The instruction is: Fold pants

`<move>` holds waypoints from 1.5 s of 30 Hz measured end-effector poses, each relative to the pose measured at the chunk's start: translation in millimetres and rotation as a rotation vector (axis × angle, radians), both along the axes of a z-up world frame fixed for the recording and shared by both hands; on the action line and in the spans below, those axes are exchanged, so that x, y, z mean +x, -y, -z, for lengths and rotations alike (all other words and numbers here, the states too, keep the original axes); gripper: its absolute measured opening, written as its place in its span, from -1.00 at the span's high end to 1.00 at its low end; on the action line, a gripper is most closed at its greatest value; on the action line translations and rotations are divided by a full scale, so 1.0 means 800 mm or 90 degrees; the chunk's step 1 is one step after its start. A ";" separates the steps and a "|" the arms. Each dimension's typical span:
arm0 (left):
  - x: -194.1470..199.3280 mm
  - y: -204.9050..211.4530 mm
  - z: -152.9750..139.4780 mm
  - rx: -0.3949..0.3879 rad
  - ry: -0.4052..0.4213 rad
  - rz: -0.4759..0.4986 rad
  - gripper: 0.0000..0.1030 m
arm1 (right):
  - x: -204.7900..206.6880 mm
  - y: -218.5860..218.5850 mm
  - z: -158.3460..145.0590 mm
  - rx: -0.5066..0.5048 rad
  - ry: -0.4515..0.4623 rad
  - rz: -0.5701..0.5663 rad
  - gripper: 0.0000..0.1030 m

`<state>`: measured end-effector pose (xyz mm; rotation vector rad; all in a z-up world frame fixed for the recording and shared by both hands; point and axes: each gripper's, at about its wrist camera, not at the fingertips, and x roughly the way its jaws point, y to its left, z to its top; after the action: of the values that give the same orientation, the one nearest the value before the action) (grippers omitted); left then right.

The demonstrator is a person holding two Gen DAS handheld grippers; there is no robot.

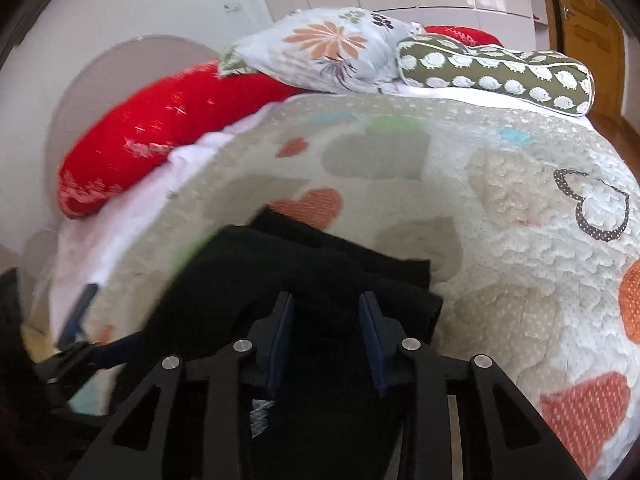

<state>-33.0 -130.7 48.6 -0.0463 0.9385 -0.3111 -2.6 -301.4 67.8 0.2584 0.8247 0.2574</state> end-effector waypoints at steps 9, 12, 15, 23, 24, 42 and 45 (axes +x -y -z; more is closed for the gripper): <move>-0.007 0.001 -0.002 0.005 0.014 -0.008 -0.58 | -0.013 0.006 -0.014 0.010 0.005 -0.004 0.29; -0.012 -0.002 -0.006 -0.002 0.019 -0.015 -0.58 | -0.042 0.006 -0.030 0.001 0.026 -0.008 0.17; -0.016 -0.005 -0.007 -0.002 0.027 -0.024 -0.58 | -0.071 0.000 -0.027 -0.044 0.026 -0.005 -0.02; -0.035 -0.001 -0.018 0.034 0.068 -0.026 -0.58 | -0.092 0.000 0.006 -0.050 -0.013 0.024 -0.07; -0.038 -0.001 -0.021 0.037 0.074 -0.027 -0.58 | -0.095 -0.001 0.000 -0.060 -0.007 0.025 -0.07; -0.073 -0.020 -0.057 0.075 0.134 -0.073 -0.58 | -0.151 -0.021 -0.055 -0.079 0.091 0.067 -0.54; -0.079 -0.019 -0.060 0.078 0.144 -0.072 -0.58 | -0.156 -0.023 -0.057 -0.086 0.094 0.069 -0.56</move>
<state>-96.3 -115.3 96.7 0.0475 0.7260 -0.1491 -127.7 -282.7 113.5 0.1541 0.6758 0.1169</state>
